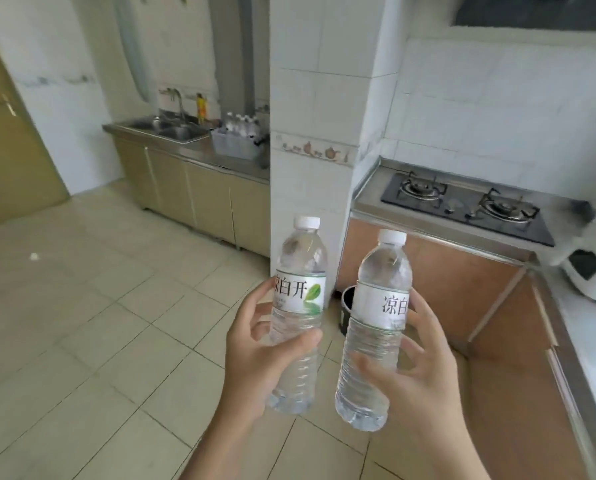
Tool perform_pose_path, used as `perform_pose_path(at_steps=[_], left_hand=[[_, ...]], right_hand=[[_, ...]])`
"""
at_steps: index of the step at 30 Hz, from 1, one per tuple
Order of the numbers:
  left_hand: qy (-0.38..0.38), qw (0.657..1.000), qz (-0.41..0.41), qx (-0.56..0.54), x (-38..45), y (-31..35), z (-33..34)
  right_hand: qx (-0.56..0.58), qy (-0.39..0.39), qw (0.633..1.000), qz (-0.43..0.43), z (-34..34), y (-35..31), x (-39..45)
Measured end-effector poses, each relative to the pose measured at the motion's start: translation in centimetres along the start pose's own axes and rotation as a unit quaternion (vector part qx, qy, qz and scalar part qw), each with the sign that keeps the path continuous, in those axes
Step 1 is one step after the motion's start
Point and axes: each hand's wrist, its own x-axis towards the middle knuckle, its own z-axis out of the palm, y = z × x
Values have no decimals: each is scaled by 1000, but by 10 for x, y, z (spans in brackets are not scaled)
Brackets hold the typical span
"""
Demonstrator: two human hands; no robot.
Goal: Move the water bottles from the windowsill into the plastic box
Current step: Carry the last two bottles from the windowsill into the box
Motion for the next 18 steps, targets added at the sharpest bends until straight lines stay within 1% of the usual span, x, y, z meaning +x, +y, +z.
perform_pose_path(at_steps=[5, 10, 13, 18], left_hand=[[78, 997, 4, 15, 53, -8, -22], [136, 990, 13, 16, 118, -20, -64], [159, 987, 18, 16, 168, -27, -97], [172, 985, 27, 21, 262, -30, -153]], right_hand=[[24, -63, 998, 6, 48, 18, 69], [30, -119, 992, 9, 120, 35, 134], [47, -143, 988, 20, 173, 44, 175], [64, -148, 987, 12, 260, 50, 244]])
